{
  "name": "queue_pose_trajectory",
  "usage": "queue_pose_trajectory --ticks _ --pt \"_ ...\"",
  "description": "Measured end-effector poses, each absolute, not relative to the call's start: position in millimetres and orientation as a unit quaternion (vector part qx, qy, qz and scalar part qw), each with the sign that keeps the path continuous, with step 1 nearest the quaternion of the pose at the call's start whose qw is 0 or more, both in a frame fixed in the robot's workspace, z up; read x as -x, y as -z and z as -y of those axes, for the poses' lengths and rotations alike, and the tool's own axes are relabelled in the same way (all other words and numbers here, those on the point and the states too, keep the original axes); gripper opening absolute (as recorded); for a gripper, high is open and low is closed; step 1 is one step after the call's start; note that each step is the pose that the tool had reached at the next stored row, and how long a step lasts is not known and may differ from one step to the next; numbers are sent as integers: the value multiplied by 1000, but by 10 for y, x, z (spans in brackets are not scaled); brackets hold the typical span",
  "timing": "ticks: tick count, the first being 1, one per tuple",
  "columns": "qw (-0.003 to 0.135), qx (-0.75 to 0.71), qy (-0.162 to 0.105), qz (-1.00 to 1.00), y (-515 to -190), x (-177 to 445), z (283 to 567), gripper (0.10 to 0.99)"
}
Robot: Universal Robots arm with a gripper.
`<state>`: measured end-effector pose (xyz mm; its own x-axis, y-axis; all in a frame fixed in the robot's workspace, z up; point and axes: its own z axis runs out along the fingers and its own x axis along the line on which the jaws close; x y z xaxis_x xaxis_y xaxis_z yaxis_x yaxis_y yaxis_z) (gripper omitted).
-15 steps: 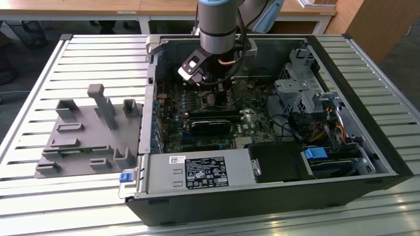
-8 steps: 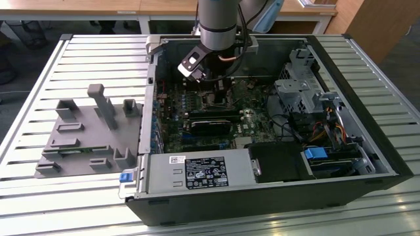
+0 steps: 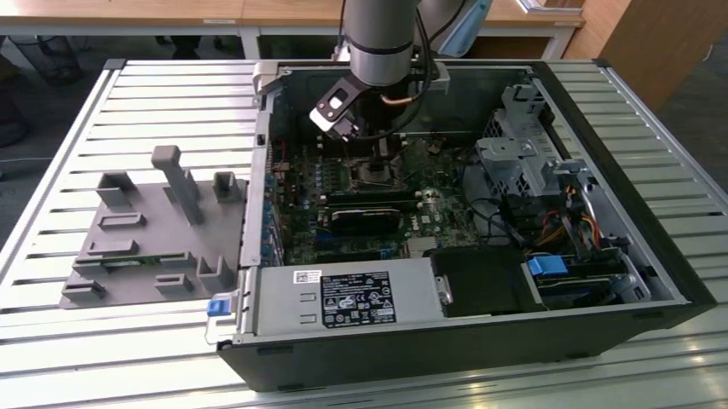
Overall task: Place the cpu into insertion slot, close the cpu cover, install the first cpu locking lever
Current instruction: 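Place the cpu into insertion slot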
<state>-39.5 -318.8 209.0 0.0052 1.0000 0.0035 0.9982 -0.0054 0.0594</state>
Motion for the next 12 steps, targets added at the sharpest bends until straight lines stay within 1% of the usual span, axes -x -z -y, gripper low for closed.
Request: queue_pose_trajectory --ticks 12 --pt "19 -709 -22 -705 -2126 394 3188 106"
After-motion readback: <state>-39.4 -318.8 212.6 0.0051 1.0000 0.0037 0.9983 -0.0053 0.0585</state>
